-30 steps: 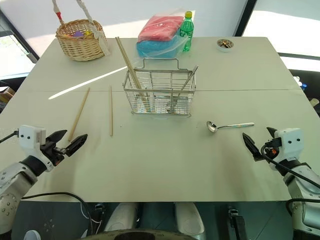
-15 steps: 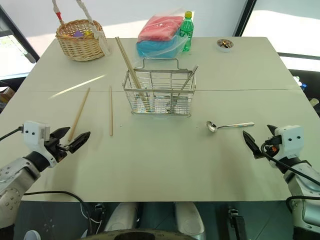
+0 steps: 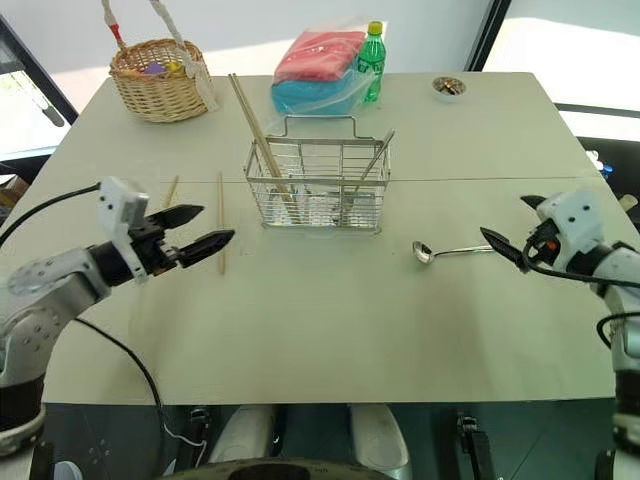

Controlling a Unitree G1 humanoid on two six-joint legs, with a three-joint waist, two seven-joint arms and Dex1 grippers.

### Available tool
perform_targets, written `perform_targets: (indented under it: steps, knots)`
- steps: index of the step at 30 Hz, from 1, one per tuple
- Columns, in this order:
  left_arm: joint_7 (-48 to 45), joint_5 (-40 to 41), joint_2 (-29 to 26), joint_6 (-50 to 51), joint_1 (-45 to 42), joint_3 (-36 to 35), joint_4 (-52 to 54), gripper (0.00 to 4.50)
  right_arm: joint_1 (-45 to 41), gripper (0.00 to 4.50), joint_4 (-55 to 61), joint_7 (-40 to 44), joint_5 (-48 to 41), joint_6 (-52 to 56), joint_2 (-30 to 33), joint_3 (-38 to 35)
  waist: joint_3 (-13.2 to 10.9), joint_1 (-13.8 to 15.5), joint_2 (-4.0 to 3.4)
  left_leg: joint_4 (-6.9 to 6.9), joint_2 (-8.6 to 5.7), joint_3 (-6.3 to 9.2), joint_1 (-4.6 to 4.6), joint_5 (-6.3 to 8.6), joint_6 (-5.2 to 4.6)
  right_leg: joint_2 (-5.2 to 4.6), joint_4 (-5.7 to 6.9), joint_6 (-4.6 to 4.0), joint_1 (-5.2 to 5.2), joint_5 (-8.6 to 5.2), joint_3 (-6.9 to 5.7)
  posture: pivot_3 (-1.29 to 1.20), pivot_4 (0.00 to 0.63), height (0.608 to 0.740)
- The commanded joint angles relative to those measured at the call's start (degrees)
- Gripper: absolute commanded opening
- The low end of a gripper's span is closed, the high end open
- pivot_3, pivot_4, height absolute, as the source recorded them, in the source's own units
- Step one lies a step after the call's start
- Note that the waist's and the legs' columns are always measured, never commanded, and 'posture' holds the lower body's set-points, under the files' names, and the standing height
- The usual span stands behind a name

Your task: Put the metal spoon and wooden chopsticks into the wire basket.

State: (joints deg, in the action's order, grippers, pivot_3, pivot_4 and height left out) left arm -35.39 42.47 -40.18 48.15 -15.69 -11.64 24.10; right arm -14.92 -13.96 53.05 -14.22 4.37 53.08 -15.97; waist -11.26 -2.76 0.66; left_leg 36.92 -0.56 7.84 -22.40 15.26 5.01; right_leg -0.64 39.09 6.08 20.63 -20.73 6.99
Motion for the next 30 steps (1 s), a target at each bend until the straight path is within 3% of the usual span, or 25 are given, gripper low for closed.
perform_targets:
  steps: [1,6,11,18,30]
  knots:
    - [-4.39,0.24,-0.88,-0.33,-5.18,3.28,-2.15,4.50,-6.93,4.44,-7.30,8.44,2.14,-5.24,3.06,4.61,-0.07,0.04,0.00,-0.04,0.00,0.00,-0.02,0.00,-0.01,-0.01,0.00,0.00,0.02,0.00,0.00,0.00,0.150,0.740]
    - [-10.98,-0.50,-0.37,-1.13,-11.65,9.42,-4.81,4.50,-20.54,4.44,-21.74,18.90,7.68,-12.41,3.79,13.30,-0.20,0.08,-0.01,-0.03,-0.01,-0.02,-0.15,0.05,-0.10,-0.06,-0.02,0.00,0.14,0.00,-0.01,0.00,0.150,0.740]
    - [-17.67,-1.66,-0.62,-1.75,-15.38,15.07,-5.51,4.50,-32.24,4.44,-36.84,23.95,13.71,-19.41,1.53,19.86,-0.39,-0.13,-0.13,0.02,0.00,-0.06,-0.15,0.05,-0.09,-0.06,-0.01,0.00,0.17,0.00,-0.01,0.00,0.150,0.740]
    - [-23.08,-4.69,-0.91,-4.05,-16.86,18.56,-6.19,4.50,-36.47,4.44,-45.38,30.97,17.40,-24.73,0.12,23.81,-0.44,-0.01,-0.18,0.02,0.00,-0.07,-0.22,0.05,-0.08,-0.08,-0.02,0.00,0.23,-0.01,-0.03,0.00,0.150,0.740]
    - [-24.37,-7.35,0.13,-5.58,-18.73,18.36,-9.26,4.50,-38.18,4.44,-50.17,32.05,19.23,-26.10,-4.72,24.70,-0.44,-1.22,-0.20,0.15,0.01,-0.02,-0.21,0.05,-0.08,-0.06,0.11,0.00,0.22,0.00,-0.05,0.00,0.150,0.740]
